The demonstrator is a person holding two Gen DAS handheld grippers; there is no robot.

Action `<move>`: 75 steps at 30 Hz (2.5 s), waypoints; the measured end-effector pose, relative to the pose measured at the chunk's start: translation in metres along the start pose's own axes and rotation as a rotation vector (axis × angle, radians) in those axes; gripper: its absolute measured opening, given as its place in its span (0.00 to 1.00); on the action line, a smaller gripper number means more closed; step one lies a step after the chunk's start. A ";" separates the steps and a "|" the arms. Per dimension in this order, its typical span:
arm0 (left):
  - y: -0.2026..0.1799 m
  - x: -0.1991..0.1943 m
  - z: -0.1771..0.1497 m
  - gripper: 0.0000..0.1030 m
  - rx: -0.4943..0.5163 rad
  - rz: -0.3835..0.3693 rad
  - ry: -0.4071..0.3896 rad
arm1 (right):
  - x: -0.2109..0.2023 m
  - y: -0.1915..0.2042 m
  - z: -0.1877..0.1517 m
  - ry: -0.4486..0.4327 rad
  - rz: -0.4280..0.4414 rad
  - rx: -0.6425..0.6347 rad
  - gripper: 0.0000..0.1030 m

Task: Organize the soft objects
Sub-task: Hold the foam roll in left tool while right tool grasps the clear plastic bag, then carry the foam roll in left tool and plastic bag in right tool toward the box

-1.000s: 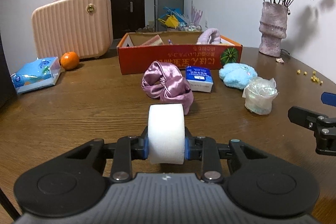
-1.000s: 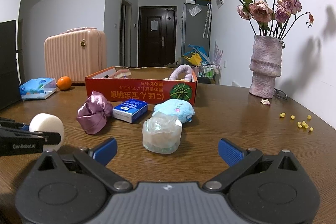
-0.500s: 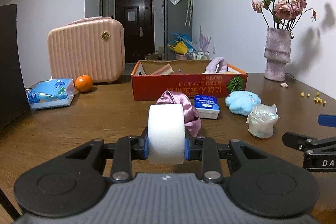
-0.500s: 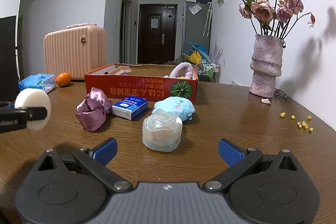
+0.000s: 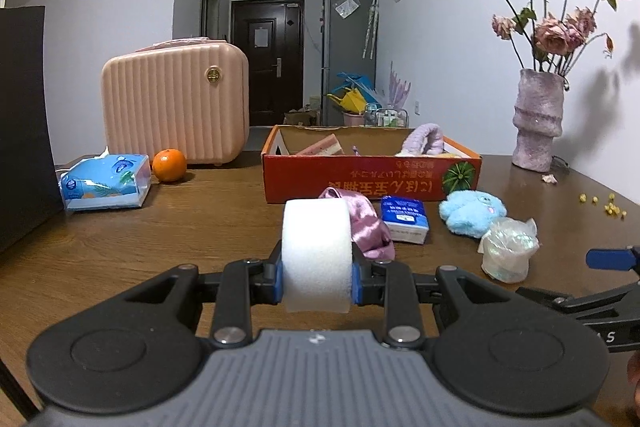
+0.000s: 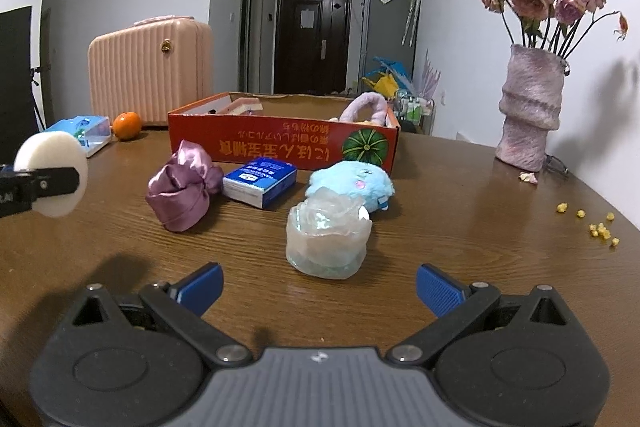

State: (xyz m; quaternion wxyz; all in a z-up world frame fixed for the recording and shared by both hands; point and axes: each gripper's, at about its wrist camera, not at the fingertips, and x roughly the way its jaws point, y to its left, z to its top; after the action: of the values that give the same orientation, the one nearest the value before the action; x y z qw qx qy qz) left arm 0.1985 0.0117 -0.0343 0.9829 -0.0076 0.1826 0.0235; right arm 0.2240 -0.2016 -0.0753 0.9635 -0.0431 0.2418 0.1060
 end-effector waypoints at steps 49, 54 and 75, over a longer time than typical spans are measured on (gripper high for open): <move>0.004 0.053 0.022 0.29 0.011 0.012 0.017 | 0.053 0.009 0.030 -0.012 0.041 -0.026 0.38; 0.003 0.051 0.023 0.29 0.006 0.016 0.006 | 0.045 0.020 0.032 -0.052 0.056 -0.019 0.38; 0.002 0.046 0.041 0.29 -0.047 0.012 -0.017 | 0.034 0.041 0.051 -0.159 0.076 -0.015 0.38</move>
State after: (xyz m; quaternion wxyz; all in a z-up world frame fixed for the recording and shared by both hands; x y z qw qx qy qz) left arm 0.2564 0.0168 -0.0128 0.9838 -0.0294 0.1737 0.0339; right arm 0.2678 -0.1488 -0.0481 0.9746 -0.0326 0.1651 0.1475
